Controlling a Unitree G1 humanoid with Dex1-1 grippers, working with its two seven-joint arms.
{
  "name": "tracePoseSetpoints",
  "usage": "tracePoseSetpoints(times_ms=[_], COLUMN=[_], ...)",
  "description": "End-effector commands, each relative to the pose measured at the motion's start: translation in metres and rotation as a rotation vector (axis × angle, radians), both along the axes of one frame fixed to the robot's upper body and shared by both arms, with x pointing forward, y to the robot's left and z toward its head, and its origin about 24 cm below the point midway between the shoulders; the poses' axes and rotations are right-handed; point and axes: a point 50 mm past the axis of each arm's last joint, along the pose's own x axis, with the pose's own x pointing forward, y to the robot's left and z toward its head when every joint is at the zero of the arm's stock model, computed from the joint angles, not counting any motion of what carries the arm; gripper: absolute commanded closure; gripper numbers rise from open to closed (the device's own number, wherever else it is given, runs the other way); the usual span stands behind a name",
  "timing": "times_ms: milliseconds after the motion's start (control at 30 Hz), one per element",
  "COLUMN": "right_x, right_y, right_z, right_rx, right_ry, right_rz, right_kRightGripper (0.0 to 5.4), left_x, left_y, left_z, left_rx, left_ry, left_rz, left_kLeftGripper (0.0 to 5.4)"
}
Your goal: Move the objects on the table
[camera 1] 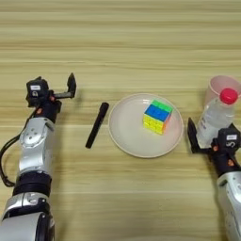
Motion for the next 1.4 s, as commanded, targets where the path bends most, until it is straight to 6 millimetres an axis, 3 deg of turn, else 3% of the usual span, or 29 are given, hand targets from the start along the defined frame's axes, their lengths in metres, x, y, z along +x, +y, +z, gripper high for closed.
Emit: tracePoseSetpoints(times_ms=[33,667,1000,1167,1400], right_x=[-0.006,-0.042,-0.061,-0.070,-0.075], right_y=[-0.002,-0.004,-0.009,0.000,0.020], right_z=[-0.001,-0.001,-0.015,-0.025,-0.015], right_rx=[-0.005,-0.030,-0.066,-0.087,-0.076], right_ry=[0.021,0.138,0.301,0.391,0.353], right_rz=[-0.005,0.074,0.130,0.224,0.397], right_kRightGripper=[0.01,0.01,0.01,0.01,0.01], left_x=[0.001,0.000,0.001,0.002,0.002], left_y=[-0.002,-0.006,-0.005,-0.004,-0.004], left_z=[0.003,0.003,0.007,0.007,0.008], left_rx=[0.023,0.017,0.017,0.018,0.020], left_ry=[-0.013,-0.014,-0.026,-0.027,-0.029], left_rz=[-0.011,-0.014,-0.011,-0.009,-0.011], left_kLeftGripper=[0.00,0.00,0.00,0.00,0.00])
